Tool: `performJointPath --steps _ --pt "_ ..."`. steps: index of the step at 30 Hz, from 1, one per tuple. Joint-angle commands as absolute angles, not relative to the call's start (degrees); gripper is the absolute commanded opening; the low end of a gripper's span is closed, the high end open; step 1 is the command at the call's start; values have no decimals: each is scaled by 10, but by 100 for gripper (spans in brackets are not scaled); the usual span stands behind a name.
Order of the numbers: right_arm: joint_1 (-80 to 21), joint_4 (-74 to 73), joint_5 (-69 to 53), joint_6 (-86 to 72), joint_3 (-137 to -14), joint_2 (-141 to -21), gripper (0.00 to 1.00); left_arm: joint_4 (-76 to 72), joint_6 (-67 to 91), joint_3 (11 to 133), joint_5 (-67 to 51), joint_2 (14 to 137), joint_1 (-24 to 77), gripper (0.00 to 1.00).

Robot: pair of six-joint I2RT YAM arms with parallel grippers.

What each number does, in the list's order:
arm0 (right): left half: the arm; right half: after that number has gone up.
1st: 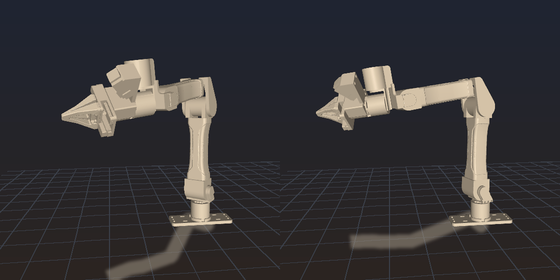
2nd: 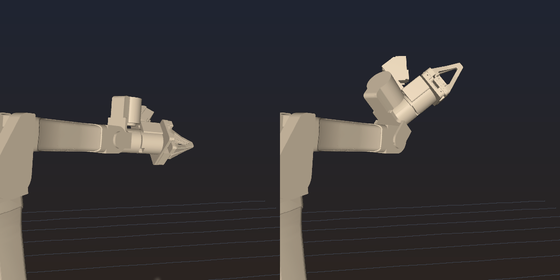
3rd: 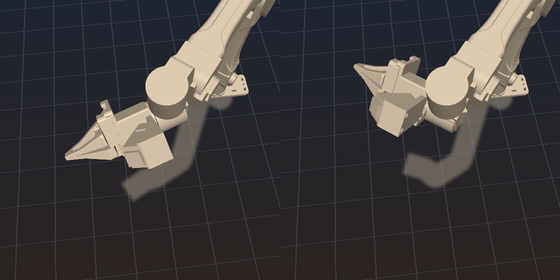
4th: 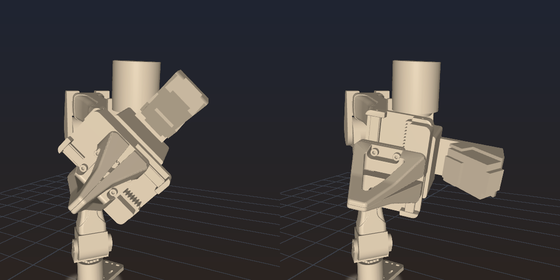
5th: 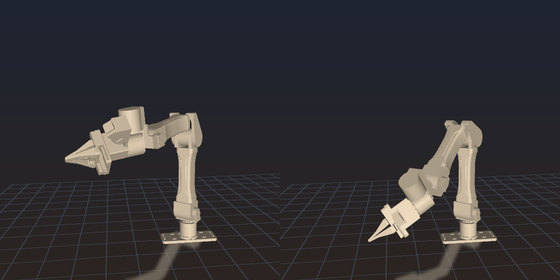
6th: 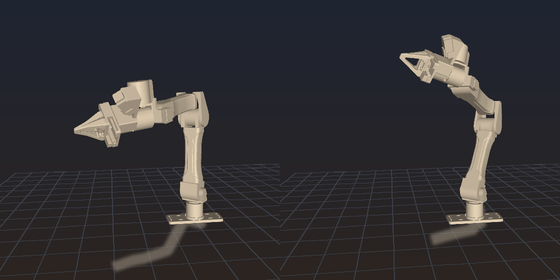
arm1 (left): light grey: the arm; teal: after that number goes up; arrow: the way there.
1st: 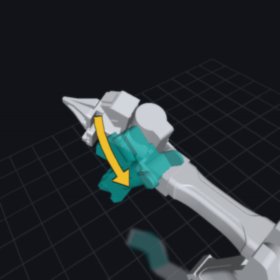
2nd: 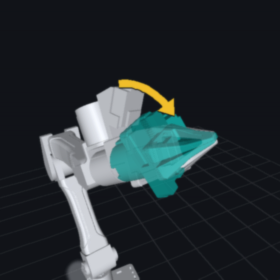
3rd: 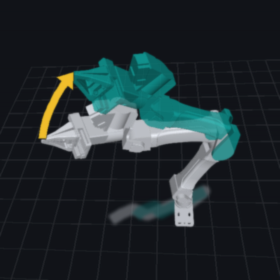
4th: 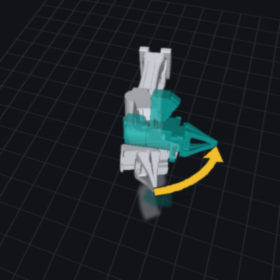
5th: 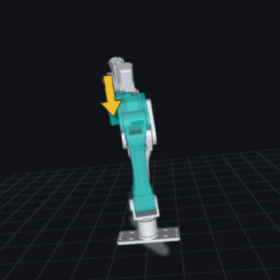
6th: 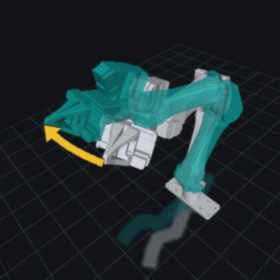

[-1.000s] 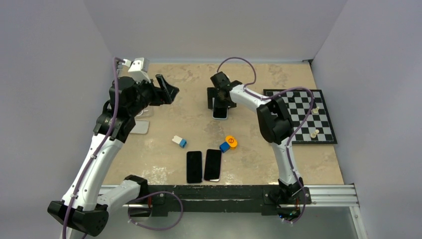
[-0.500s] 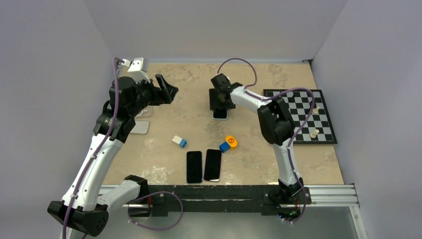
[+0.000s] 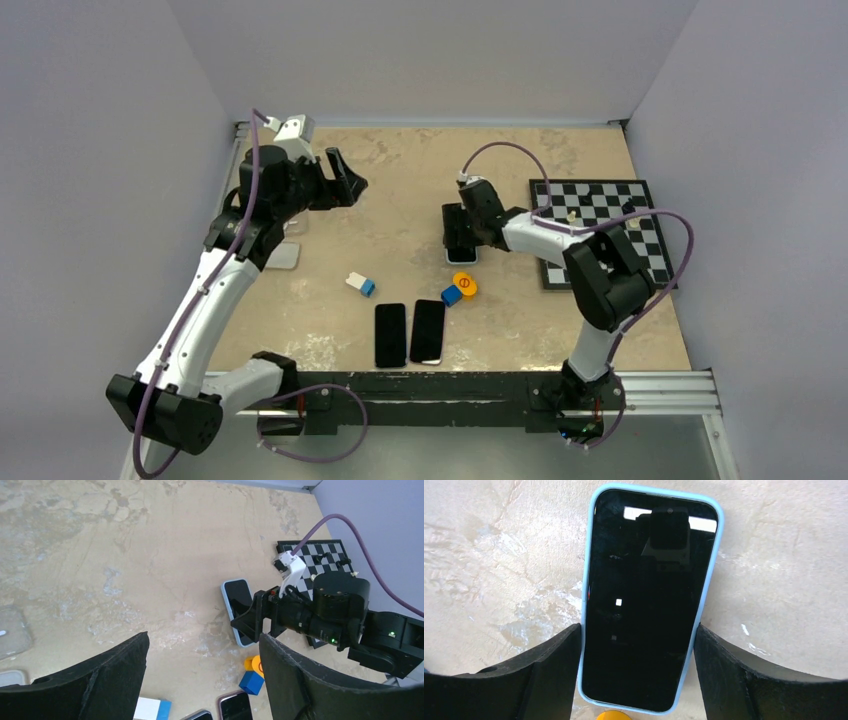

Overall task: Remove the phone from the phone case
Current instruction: Pick up the phone at the center of the board.

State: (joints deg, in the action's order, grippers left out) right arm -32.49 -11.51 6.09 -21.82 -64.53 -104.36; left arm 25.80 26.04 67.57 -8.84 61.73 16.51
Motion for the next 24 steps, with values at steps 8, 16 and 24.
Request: performJointPath --steps 8,16,24 --pt "-253 123 -18 -250 -522 -918 0 219 314 660 -197 686 163 84" --pt "-247 151 -35 -253 -499 -887 0 184 358 650 -287 734 163 81" --pt "-246 197 -58 -270 -467 -875 0 111 412 616 -330 751 163 82"
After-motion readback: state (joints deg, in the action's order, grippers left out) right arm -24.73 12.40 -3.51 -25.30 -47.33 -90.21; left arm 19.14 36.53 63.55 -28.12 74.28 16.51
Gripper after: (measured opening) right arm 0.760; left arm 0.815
